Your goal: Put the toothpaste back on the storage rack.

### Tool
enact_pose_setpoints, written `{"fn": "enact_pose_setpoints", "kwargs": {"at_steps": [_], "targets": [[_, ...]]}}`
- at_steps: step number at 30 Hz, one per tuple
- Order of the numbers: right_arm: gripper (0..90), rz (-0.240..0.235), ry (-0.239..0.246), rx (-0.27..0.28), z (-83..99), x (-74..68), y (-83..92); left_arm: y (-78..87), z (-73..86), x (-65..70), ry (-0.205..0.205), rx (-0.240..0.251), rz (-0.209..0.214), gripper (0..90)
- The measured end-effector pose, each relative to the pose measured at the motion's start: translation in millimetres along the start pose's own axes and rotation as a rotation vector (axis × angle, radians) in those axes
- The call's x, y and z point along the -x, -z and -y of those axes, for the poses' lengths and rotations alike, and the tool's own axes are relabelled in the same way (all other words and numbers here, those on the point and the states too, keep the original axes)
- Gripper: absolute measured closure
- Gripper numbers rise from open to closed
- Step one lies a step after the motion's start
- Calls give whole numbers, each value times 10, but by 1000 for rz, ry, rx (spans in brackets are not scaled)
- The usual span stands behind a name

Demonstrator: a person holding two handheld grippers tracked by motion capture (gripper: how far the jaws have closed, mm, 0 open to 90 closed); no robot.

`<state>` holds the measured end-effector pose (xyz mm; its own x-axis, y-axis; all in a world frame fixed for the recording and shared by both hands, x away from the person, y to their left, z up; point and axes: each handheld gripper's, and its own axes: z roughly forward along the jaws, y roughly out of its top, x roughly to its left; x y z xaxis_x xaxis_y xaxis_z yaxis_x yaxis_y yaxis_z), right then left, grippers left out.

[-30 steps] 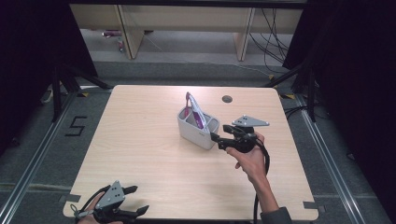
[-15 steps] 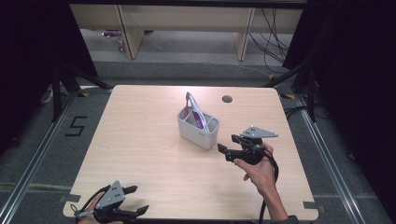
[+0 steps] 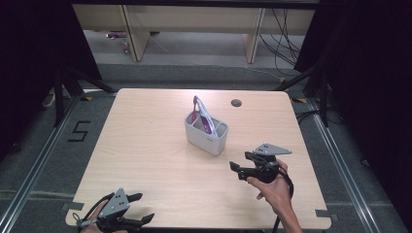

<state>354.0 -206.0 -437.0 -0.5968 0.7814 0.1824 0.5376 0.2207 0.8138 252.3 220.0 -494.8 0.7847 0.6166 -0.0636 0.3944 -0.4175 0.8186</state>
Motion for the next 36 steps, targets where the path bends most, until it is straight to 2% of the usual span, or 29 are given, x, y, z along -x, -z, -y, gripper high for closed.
{"fn": "enact_pose_setpoints", "kwargs": {"at_steps": [2,3,4,6,7,8,9,10,12,13,14,15,17,18,19,20,22,24,25,26,27,29,30,31,33,34,35,36], "targets": [[279,-1,23,-11,26,11,5,1,0,0,0,-1,1,218],[278,-2,5,-11,44,-10,4,-2,2,3,1,4,-3,218],[276,10,31,-14,56,1,13,-1,2,4,1,3,-4,218],[273,-15,5,-27,95,-23,8,-2,3,3,0,2,-2,218],[272,5,29,-28,111,-25,17,-2,3,4,-1,2,-3,218],[269,-15,7,-28,137,-39,3,-1,3,1,-4,0,-5,218],[268,-10,23,-32,155,-40,8,-2,3,3,-1,2,-4,218],[267,-25,8,-41,179,-52,1,-2,3,3,-1,2,-4,219],[264,-8,7,-45,219,-70,12,-1,4,3,-1,2,-4,218],[263,-25,-6,-44,242,-84,6,-1,4,3,0,2,-4,218],[260,-16,24,-55,253,-74,16,0,4,3,0,3,-5,218],[256,-25,2,-48,277,-91,12,4,2,3,3,-2,-1,218],[253,-30,9,-60,303,-96,25,6,1,2,0,1,-3,218],[250,-15,16,-65,317,-99,42,5,2,3,1,4,-4,218],[245,-37,10,-65,332,-96,39,6,2,2,1,3,-4,218],[237,-29,-2,-67,349,-102,51,6,2,3,0,3,-3,218],[220,-14,6,-66,378,-101,69,7,2,3,-2,0,-2,217],[203,-15,-29,-66,415,-119,83,8,2,3,-1,-3,-2,216],[202,-13,0,-66,426,-95,93,8,2,3,-1,-3,-2,215],[202,-10,-29,-59,447,-119,104,9,3,0,-3,-7,-4,215],[198,-9,-35,-56,462,-120,115,7,3,3,0,-4,-2,214],[170,-8,-26,-62,496,-112,138,3,5,5,0,0,-3,213],[165,3,4,-53,510,-92,147,7,2,5,-1,-5,-2,213],[162,-10,-27,-56,530,-110,152,8,1,4,-3,-4,-3,212],[157,-8,-23,-57,555,-109,176,1,5,8,1,10,-12,212],[157,2,7,-42,567,-88,177,8,1,3,-1,1,-5,211],[158,-5,-21,-49,580,-104,191,4,3,7,4,6,-5,210],[158,-6,4,-46,589,-89,197,5,4,6,2,5,-5,210]]}}
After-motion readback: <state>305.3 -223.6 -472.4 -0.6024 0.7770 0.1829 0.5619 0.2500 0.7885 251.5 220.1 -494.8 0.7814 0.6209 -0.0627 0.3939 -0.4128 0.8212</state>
